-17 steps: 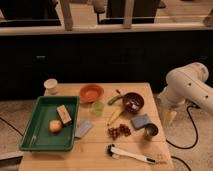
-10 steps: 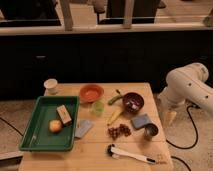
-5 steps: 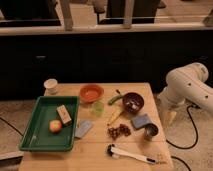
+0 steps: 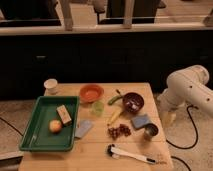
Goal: Place brush in red bowl
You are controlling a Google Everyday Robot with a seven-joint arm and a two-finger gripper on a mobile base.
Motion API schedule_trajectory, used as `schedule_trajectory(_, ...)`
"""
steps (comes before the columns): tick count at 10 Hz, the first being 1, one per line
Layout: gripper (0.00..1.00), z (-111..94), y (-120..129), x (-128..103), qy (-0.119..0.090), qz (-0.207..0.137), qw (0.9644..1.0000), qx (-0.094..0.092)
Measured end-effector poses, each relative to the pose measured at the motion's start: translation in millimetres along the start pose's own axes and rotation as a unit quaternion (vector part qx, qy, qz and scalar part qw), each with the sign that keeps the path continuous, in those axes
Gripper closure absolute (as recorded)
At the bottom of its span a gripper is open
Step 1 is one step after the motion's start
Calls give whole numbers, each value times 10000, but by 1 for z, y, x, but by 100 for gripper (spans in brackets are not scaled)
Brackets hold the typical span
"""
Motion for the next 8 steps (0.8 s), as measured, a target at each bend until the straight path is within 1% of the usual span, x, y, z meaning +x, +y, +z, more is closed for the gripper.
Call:
schedule_trajectory(3,20,0,0,-1,-22,1,10000,16)
schedule_trajectory(6,20,1,13,-1,-130,78,9999,35)
schedule_trajectory(8,20,1,15,-5,-195,101,9997,45)
